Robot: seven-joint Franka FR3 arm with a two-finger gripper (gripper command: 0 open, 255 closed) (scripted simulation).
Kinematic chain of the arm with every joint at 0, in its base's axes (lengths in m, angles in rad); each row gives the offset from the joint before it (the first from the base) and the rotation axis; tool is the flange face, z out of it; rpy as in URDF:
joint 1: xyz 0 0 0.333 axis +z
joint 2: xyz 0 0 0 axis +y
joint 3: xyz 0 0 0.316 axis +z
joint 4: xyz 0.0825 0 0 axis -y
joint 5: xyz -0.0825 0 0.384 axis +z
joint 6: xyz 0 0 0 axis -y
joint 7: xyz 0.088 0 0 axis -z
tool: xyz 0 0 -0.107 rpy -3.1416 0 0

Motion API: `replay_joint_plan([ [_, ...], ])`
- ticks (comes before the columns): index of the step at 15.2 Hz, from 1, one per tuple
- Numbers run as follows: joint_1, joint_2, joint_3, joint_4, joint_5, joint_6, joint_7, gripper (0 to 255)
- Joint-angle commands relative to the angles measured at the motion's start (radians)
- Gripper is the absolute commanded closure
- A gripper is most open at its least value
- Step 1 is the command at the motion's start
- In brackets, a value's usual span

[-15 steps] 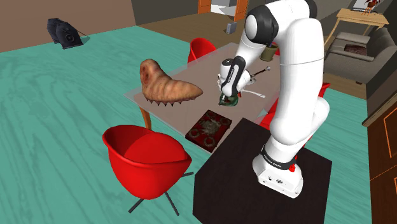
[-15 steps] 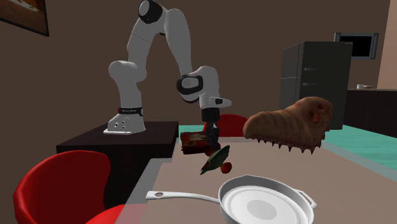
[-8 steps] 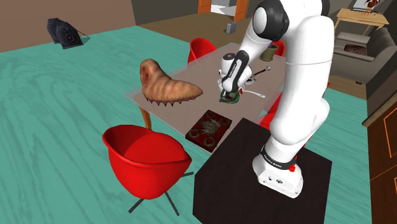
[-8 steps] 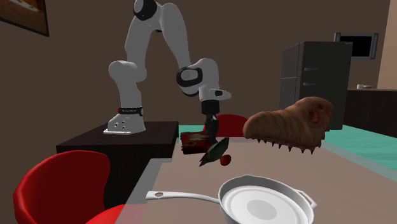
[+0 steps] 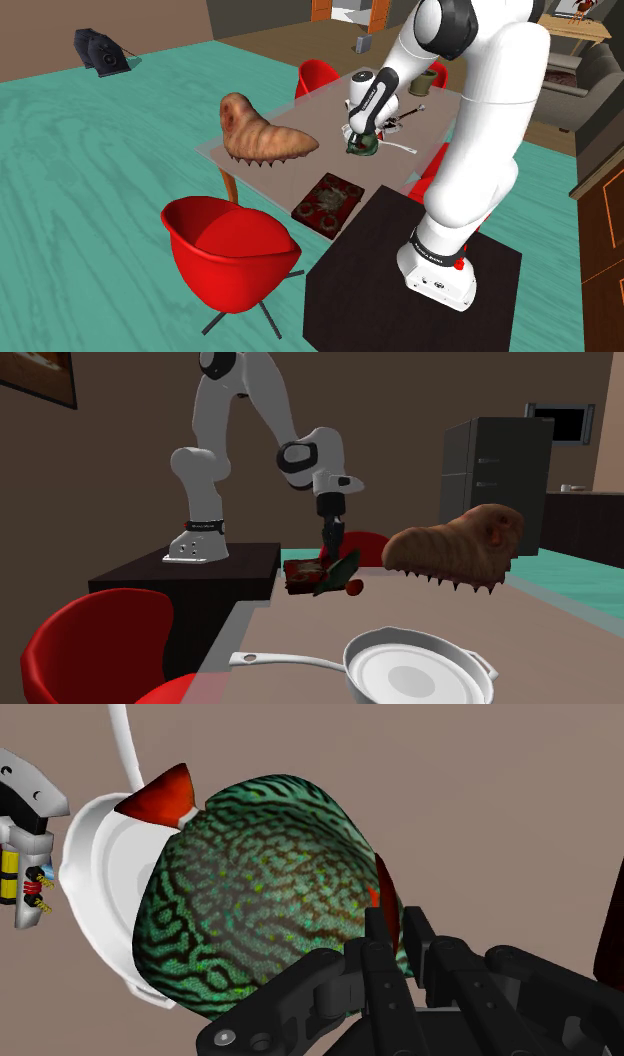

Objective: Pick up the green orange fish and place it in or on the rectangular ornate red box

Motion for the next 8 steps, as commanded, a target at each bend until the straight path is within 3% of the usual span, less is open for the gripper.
replay_joint_plan([
  [1, -0.001, -0.032, 0.002, -0.002, 0.005, -0.029, -0.013, 255],
  [8, 0.001, -0.117, 0.008, 0.000, 0.021, -0.115, -0.044, 255],
])
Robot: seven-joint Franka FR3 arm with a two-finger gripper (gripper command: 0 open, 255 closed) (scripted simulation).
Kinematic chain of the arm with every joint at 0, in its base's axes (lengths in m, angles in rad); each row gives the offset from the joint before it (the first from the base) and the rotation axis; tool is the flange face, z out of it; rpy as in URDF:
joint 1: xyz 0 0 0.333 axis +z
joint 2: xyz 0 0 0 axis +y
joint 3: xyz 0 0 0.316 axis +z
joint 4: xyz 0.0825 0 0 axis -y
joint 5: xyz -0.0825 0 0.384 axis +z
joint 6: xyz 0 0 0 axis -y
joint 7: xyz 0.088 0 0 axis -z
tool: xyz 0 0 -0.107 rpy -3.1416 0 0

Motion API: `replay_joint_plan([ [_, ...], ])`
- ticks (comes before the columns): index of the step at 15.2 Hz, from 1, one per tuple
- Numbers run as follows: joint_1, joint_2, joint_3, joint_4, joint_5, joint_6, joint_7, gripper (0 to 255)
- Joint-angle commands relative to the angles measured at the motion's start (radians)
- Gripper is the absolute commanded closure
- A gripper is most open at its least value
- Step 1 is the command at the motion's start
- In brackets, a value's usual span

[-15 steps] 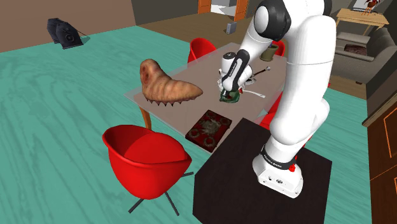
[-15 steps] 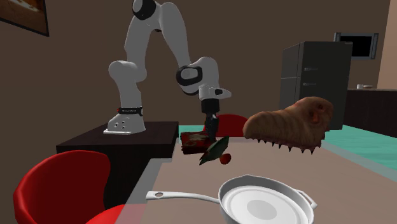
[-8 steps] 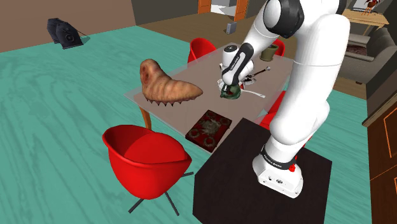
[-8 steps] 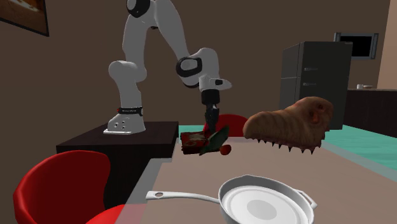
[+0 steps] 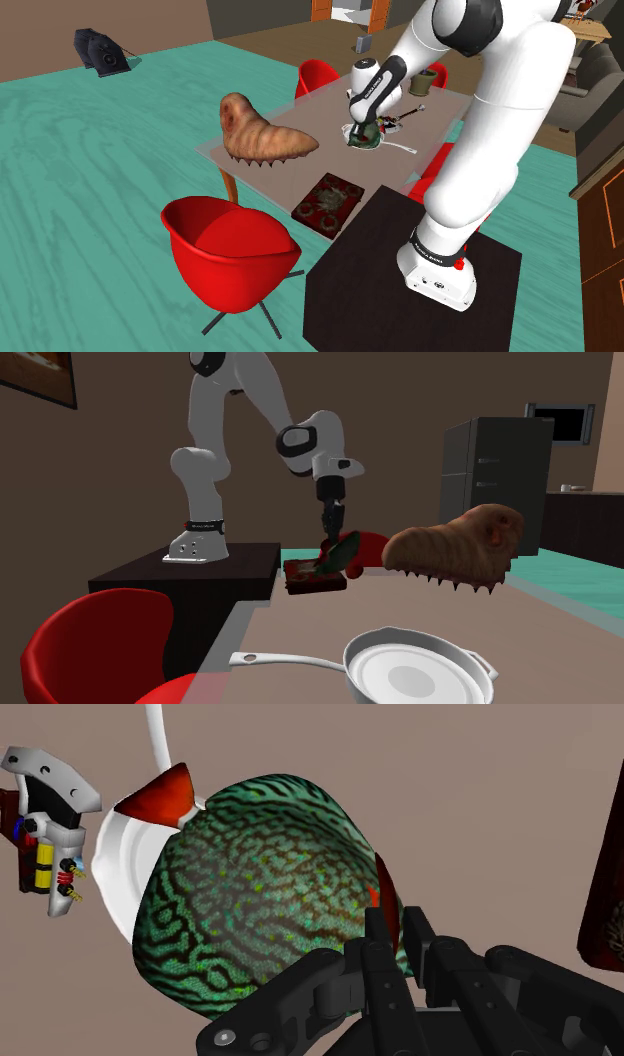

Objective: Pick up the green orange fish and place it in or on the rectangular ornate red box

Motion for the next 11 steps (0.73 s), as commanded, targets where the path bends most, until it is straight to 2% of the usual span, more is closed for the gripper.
replay_joint_plan([
  [1, 0.017, -0.034, 0.003, -0.024, -0.022, -0.016, 0.034, 255],
  [6, 0.080, -0.152, 0.039, -0.145, -0.123, -0.054, 0.213, 255],
  [11, 0.134, -0.258, 0.112, -0.243, -0.164, -0.107, 0.365, 255],
])
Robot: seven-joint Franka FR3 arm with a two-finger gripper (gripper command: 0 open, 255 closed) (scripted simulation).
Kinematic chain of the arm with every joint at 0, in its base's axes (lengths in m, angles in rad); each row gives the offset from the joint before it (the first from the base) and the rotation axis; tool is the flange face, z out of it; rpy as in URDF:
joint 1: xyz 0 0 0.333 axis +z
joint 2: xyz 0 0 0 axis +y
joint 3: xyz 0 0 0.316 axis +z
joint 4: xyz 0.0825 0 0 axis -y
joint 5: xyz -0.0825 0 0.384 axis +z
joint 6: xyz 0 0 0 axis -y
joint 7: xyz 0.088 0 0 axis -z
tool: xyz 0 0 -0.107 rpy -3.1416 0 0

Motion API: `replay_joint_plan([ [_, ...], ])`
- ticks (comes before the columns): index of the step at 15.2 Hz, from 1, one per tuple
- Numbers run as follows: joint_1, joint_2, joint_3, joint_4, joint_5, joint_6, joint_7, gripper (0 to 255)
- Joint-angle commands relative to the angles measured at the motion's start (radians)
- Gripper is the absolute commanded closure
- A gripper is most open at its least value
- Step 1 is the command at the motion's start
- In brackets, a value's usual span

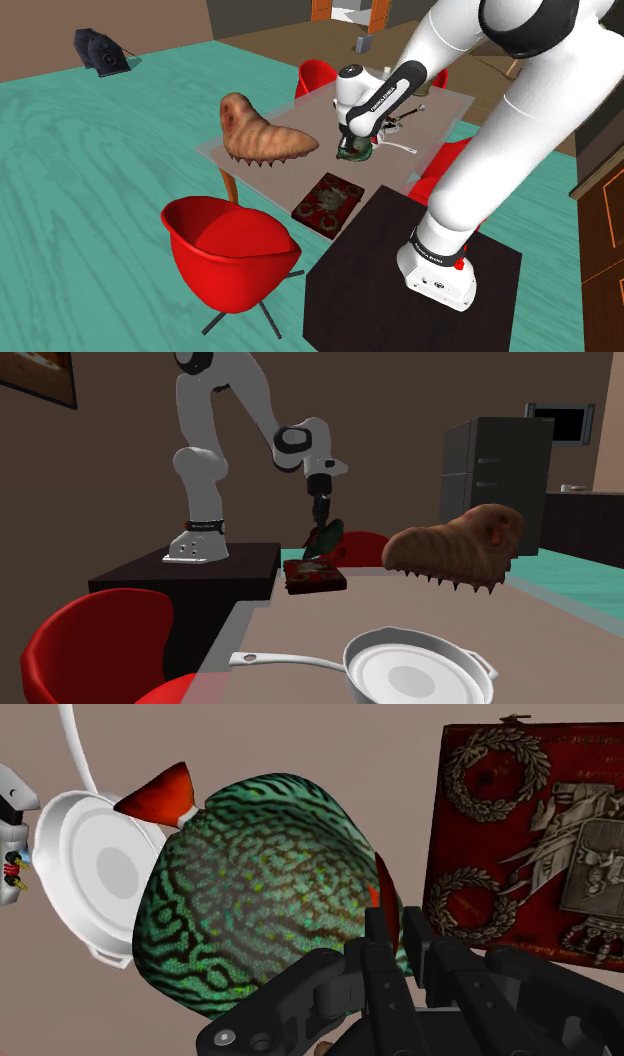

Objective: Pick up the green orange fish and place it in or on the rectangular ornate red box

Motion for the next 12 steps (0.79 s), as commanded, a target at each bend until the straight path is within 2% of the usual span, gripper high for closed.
replay_joint_plan([
  [1, 0.027, -0.048, 0.037, -0.045, -0.011, -0.025, 0.071, 255],
  [6, 0.097, -0.130, 0.129, -0.113, 0.019, -0.086, 0.197, 255],
  [12, 0.204, -0.193, 0.247, -0.153, 0.104, -0.162, 0.335, 255],
])
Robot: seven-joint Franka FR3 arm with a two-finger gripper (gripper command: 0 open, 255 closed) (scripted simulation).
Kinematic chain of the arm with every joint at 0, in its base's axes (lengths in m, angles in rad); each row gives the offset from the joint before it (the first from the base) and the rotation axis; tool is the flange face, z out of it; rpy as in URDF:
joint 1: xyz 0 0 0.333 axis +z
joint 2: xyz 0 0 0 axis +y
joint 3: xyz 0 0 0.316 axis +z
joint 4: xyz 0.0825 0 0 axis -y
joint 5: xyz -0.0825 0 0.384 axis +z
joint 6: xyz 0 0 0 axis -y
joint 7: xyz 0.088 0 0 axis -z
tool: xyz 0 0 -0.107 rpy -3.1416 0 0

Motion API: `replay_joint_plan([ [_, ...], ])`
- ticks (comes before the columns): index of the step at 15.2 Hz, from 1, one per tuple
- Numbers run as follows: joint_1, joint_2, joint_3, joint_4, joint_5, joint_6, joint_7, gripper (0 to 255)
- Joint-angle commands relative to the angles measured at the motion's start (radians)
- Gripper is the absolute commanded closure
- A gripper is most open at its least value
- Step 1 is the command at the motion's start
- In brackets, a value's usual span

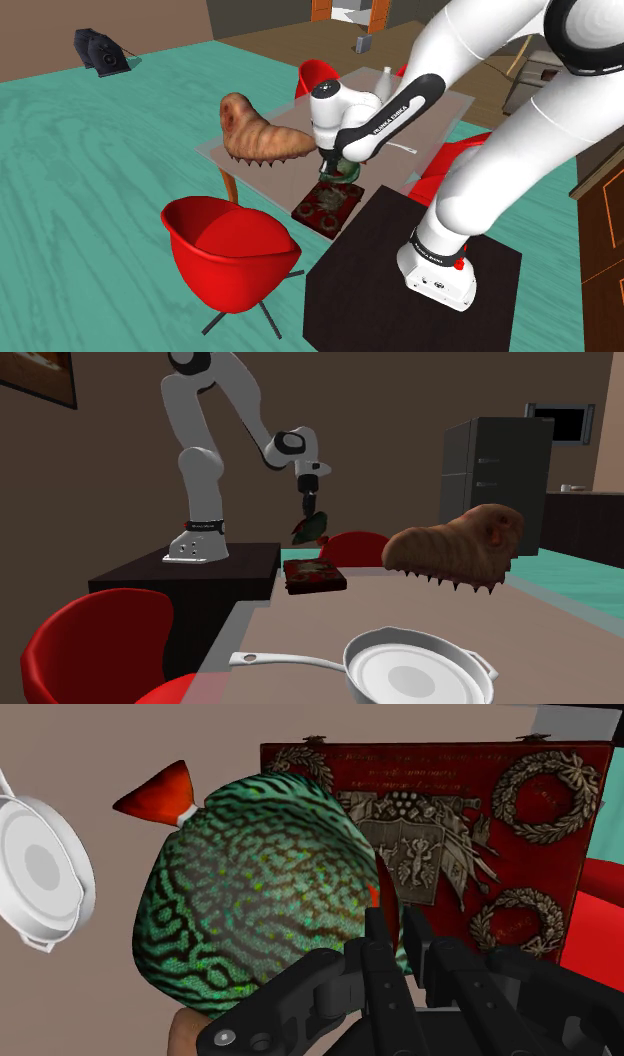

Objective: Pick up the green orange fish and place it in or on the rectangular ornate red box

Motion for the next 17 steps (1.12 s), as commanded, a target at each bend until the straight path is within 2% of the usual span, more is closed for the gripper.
replay_joint_plan([
  [1, 0.038, -0.016, 0.038, -0.003, 0.035, -0.029, 0.042, 255],
  [2, 0.065, -0.022, 0.065, -0.003, 0.058, -0.045, 0.073, 255],
  [7, 0.042, 0.056, 0.072, -0.013, 0.002, 0.036, 0.128, 255],
  [17, -0.006, 0.235, 0.081, -0.003, -0.172, 0.181, 0.289, 255],
])
